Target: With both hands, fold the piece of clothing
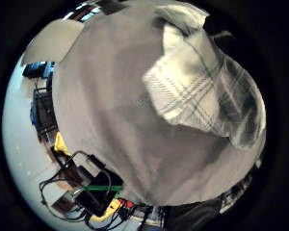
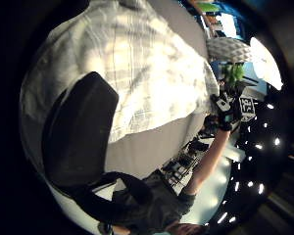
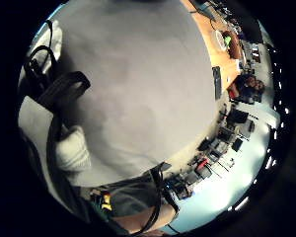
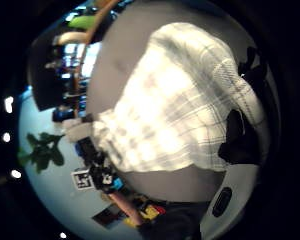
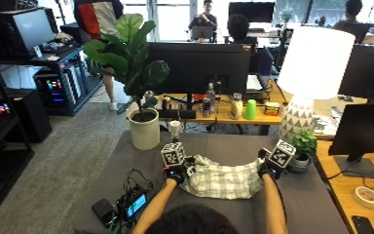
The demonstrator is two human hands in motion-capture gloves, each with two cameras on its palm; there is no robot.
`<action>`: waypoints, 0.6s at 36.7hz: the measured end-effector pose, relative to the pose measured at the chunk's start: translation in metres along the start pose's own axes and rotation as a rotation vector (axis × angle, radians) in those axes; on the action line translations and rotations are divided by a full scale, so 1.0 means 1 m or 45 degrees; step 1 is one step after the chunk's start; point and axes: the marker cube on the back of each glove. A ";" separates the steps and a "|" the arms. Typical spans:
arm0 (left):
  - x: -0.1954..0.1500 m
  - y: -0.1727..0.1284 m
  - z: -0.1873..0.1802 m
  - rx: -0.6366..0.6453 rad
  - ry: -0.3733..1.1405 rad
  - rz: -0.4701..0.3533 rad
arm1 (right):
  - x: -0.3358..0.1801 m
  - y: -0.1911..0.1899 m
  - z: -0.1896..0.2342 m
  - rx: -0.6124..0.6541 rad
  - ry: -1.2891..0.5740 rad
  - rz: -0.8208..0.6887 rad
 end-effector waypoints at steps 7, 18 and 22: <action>-0.027 0.007 -0.063 0.405 0.228 -0.064 | -0.104 0.006 -0.045 0.235 -0.192 -0.237; -0.067 0.039 -0.121 0.725 0.455 -0.300 | -0.285 0.163 0.020 0.245 -0.109 -0.611; -0.093 0.009 -0.114 0.711 0.632 -0.206 | -0.343 0.206 0.070 0.184 -0.242 -0.913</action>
